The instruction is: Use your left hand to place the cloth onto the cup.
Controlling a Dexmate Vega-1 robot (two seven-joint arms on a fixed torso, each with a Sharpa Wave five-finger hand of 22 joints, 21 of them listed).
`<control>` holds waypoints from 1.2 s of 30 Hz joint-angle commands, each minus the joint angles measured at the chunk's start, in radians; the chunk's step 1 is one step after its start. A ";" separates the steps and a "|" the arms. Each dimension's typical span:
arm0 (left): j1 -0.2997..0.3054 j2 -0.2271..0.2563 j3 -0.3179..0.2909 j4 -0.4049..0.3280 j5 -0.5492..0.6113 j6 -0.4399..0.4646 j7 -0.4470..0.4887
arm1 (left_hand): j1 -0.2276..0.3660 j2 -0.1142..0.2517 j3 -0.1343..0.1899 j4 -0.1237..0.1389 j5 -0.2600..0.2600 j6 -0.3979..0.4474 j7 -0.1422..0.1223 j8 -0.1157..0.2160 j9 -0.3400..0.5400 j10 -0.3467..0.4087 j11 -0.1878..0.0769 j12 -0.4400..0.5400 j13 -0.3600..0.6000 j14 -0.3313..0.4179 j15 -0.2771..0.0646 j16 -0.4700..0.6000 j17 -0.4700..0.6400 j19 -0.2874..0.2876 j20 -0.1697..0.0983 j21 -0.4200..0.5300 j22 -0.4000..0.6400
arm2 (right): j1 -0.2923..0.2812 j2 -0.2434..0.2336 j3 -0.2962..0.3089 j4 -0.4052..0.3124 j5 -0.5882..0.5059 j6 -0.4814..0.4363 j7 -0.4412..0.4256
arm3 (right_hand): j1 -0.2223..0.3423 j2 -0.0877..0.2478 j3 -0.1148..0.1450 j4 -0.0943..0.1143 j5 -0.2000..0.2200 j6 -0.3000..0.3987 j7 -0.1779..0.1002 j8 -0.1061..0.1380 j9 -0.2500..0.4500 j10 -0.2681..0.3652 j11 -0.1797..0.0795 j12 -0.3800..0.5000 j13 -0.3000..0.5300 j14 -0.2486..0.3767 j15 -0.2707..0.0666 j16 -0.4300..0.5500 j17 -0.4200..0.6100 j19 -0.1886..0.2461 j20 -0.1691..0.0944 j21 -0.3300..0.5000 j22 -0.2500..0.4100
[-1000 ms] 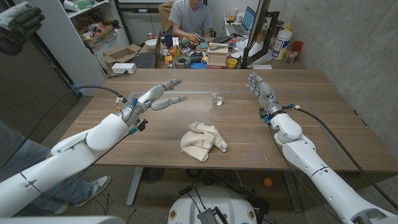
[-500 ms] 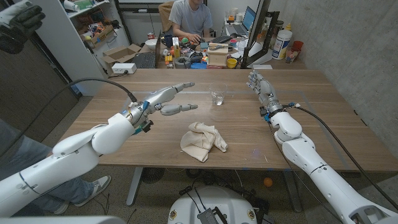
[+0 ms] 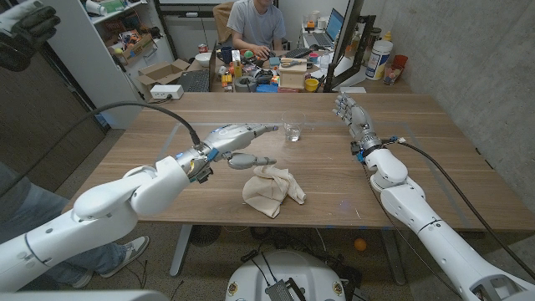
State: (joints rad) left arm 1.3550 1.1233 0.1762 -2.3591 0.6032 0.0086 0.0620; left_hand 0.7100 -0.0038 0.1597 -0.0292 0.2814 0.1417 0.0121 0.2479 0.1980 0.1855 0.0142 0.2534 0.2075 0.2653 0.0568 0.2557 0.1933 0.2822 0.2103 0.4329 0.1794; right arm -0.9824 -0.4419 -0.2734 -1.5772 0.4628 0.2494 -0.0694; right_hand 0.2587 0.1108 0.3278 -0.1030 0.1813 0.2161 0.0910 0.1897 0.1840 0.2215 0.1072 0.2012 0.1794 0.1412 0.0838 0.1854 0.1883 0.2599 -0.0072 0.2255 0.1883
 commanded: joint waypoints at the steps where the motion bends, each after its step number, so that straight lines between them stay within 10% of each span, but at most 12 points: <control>1: -0.012 0.022 0.060 -0.085 0.215 0.071 -0.143 | 0.015 -0.009 0.001 -0.012 0.007 0.025 -0.006 0.007 0.005 0.025 -0.005 0.011 0.009 0.033 0.002 0.010 0.003 0.052 0.000 0.014 0.005 | -0.005 -0.003 0.002 -0.014 0.002 -0.015 -0.006 | 0.009 0.003 0.007 -0.001 0.004 0.002 -0.008 0.005 0.001 0.011 0.003 0.009 0.001 0.008 -0.005 0.005 0.002 0.004 -0.002 -0.001 0.004; 19: -0.054 -0.043 0.173 -0.096 0.419 0.153 -0.347 | 0.029 -0.021 -0.005 -0.023 0.005 0.027 -0.027 0.001 0.007 0.027 -0.001 0.009 0.022 0.060 0.016 0.008 0.006 0.145 0.002 0.032 0.004 | 0.011 0.016 -0.013 0.012 0.001 -0.014 0.000 | 0.010 0.003 0.007 -0.001 0.004 0.004 -0.012 0.005 0.001 0.012 0.003 0.009 0.001 0.009 -0.005 0.005 0.002 0.004 -0.002 -0.002 0.004; 36: -0.113 -0.093 0.226 -0.032 0.372 0.113 -0.424 | 0.030 -0.028 -0.011 -0.024 0.001 0.013 -0.029 -0.008 0.008 0.009 -0.004 0.003 0.028 0.044 0.013 -0.004 0.009 0.169 0.006 0.029 0.002 | 0.024 0.028 -0.019 0.059 0.003 -0.002 0.019 | 0.012 0.002 0.008 -0.003 0.004 0.004 -0.014 0.004 0.002 0.013 0.003 0.008 0.001 0.009 -0.006 0.004 0.001 0.003 0.000 -0.003 0.005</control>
State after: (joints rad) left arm 1.2778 1.0594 0.3666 -2.4257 0.9932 0.1431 -0.3128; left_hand 0.7323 -0.0261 0.1475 -0.0498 0.2813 0.1569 -0.0186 0.2428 0.2025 0.2008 0.0125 0.2583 0.2305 0.3128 0.0692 0.2548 0.1980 0.4414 0.2152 0.4587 0.1791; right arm -0.9642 -0.4212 -0.2902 -1.5400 0.4633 0.2431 -0.0554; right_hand 0.2586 0.1109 0.3278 -0.1030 0.1813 0.2126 0.0802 0.1897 0.1837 0.2268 0.1127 0.2090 0.1791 0.1466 0.0783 0.1854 0.1882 0.2599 -0.0072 0.2257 0.1882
